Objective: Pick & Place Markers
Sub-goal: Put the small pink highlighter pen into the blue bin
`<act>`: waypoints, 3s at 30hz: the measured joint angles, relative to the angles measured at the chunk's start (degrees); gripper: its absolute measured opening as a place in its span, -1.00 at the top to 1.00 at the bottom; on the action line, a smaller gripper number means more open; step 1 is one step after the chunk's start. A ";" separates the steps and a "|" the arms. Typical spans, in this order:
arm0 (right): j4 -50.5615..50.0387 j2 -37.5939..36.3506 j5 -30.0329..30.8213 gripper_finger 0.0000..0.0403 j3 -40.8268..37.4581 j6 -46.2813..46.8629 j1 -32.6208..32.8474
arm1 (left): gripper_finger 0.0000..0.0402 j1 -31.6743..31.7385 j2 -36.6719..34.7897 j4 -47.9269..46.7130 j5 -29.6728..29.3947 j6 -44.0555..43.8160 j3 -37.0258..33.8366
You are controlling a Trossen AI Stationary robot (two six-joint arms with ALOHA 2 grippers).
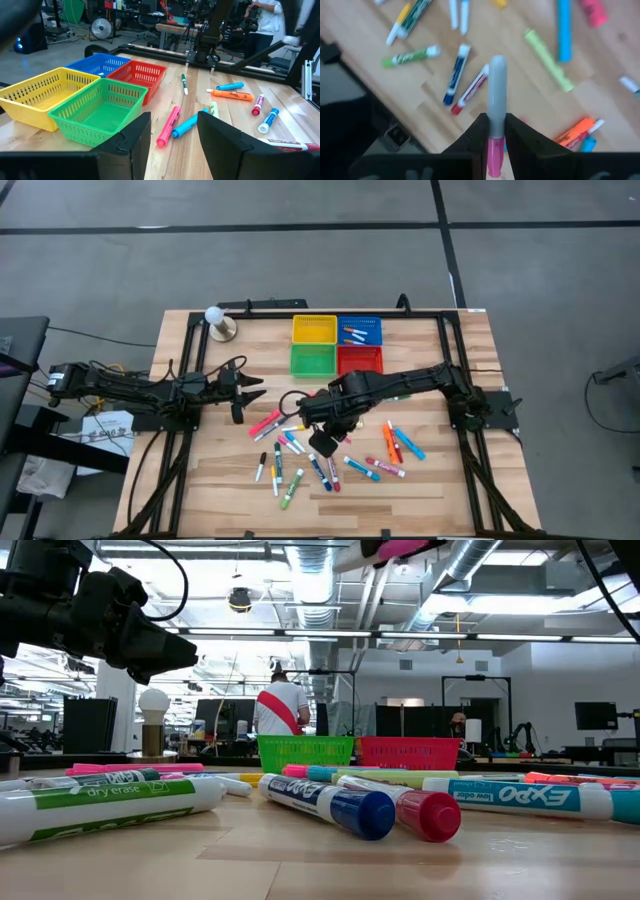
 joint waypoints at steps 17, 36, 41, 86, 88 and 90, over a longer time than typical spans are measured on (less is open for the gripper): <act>0.00 0.00 2.45 0.78 0.00 -8.93 -11.92 | 0.20 0.00 0.00 0.00 0.00 0.00 0.00; 0.00 0.00 2.39 0.77 0.00 -21.13 -31.45 | 0.20 0.00 0.00 0.00 0.00 0.15 0.00; 0.00 0.00 2.36 0.77 0.00 -23.26 -36.05 | 0.20 0.00 0.00 0.00 0.00 0.15 0.00; 0.00 0.01 2.43 0.77 0.00 -41.41 -54.48 | 0.20 0.00 0.00 0.00 0.00 0.15 0.00; 0.00 0.00 2.38 0.77 0.00 -42.47 -54.46 | 0.20 0.00 0.00 0.00 0.00 0.15 0.00; 0.00 0.01 2.40 0.77 -0.02 -43.89 -54.17 | 0.20 0.00 0.00 0.00 -0.02 0.15 0.00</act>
